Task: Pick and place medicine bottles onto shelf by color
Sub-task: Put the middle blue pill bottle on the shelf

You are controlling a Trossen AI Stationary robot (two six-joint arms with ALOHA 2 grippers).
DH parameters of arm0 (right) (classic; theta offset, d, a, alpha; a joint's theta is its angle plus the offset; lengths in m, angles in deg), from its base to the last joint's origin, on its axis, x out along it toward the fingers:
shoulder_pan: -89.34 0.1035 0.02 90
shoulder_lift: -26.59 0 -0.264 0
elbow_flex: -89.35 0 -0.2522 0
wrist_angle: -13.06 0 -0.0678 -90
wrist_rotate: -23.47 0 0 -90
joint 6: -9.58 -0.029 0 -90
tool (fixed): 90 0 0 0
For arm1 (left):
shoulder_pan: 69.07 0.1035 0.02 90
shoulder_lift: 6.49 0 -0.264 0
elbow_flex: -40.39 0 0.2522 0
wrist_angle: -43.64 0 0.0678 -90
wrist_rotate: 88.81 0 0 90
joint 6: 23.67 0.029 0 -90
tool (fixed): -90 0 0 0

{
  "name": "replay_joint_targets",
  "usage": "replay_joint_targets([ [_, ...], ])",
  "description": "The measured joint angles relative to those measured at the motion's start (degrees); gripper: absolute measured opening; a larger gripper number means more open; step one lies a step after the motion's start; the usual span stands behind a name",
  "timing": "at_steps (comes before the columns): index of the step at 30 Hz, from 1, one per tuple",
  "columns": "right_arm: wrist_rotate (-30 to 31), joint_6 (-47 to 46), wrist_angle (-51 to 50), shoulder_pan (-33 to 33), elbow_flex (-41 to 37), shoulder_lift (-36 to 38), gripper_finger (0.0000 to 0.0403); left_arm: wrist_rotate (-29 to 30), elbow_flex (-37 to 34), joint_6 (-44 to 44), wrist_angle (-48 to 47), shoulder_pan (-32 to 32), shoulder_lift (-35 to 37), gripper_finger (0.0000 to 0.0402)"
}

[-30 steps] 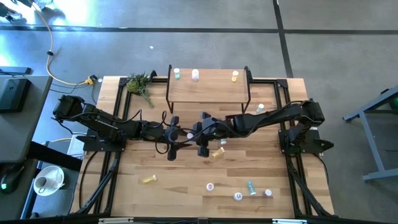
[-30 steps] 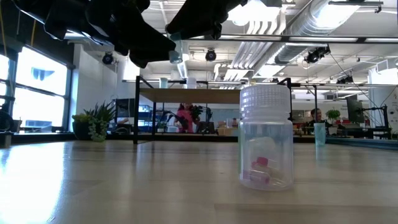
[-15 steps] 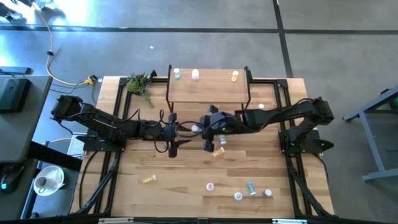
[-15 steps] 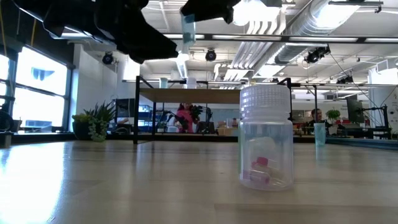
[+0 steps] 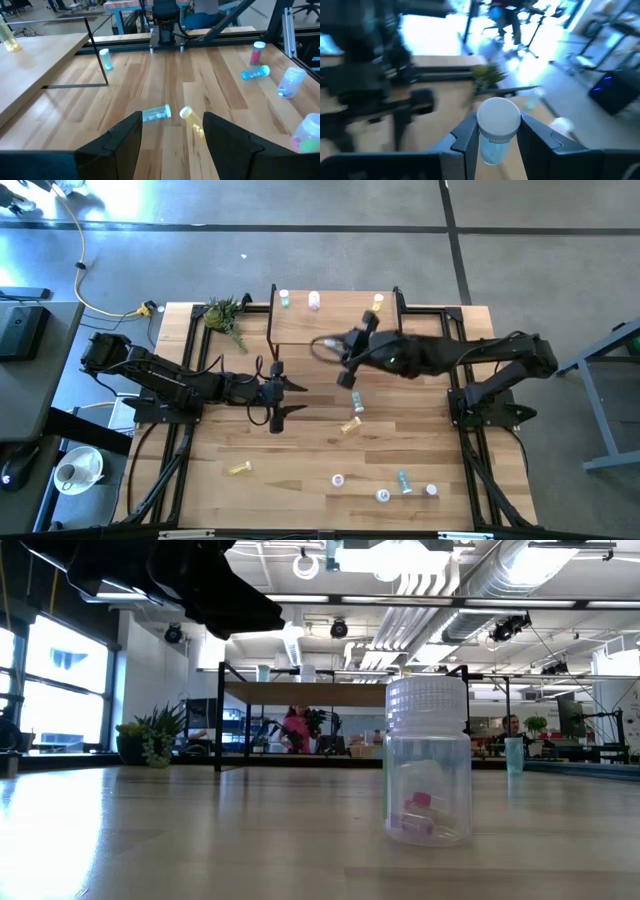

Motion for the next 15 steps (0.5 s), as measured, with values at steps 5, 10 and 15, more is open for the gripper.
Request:
replay_joint_targets([
  [5, 0.3, 2.7, 4.1, -4.5, 0.0, 2.5, 0.0103, 0.0, 0.0, 0.0, 0.0, 0.0, 0.0, 0.0198],
  [10, 0.0, 3.4, 6.8, -9.4, 0.0, 4.0, 0.0103, 0.0, 0.0, 0.0, -0.3, 0.0, 0.0, 0.0198],
  [15, -1.0, 1.5, 7.3, -14.1, 0.0, 3.9, 0.0103, 0.0, 0.0, 0.0, -0.3, 0.0, 0.0, 0.0198],
])
